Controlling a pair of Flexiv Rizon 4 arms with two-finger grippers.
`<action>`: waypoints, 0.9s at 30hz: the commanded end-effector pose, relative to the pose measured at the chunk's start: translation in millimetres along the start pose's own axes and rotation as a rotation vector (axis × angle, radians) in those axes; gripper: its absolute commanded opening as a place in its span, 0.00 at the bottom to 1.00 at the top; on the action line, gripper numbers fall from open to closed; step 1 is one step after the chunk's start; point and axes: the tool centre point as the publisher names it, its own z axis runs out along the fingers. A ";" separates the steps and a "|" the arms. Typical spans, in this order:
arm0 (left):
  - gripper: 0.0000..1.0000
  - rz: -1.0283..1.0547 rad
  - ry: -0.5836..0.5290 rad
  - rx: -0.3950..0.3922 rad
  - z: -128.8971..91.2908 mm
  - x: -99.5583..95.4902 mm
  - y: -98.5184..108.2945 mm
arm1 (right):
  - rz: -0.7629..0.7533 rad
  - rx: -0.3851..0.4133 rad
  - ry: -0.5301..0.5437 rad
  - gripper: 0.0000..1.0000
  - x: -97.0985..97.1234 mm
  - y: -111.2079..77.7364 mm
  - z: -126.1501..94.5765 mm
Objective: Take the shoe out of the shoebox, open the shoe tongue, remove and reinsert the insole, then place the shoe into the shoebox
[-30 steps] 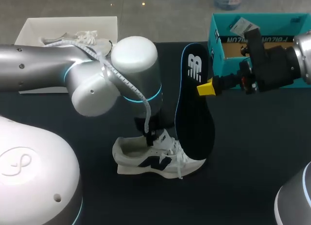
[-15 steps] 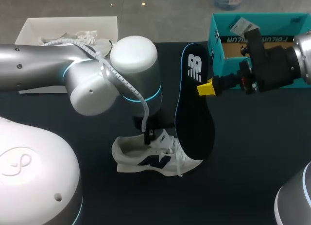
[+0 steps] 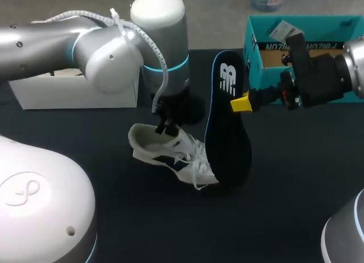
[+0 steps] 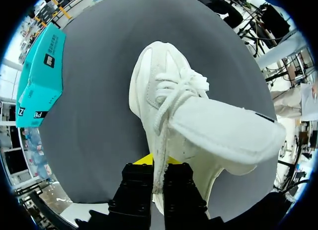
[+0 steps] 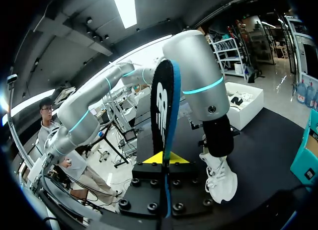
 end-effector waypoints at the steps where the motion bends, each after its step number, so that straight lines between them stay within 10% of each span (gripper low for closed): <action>1: 0.00 0.813 0.119 -0.033 -2.2 -8.7 -2.5 | 0.001 0.002 0.000 0.00 -1.2 0.6 2.7; 6: 0.00 1.210 -0.055 0.019 -0.5 -2.8 -6.9 | 0.001 0.002 0.000 0.00 -1.2 0.6 2.7; 27: 0.00 1.087 -0.093 0.030 1.7 -32.2 -11.6 | 0.001 0.002 0.000 0.00 -1.2 0.6 2.7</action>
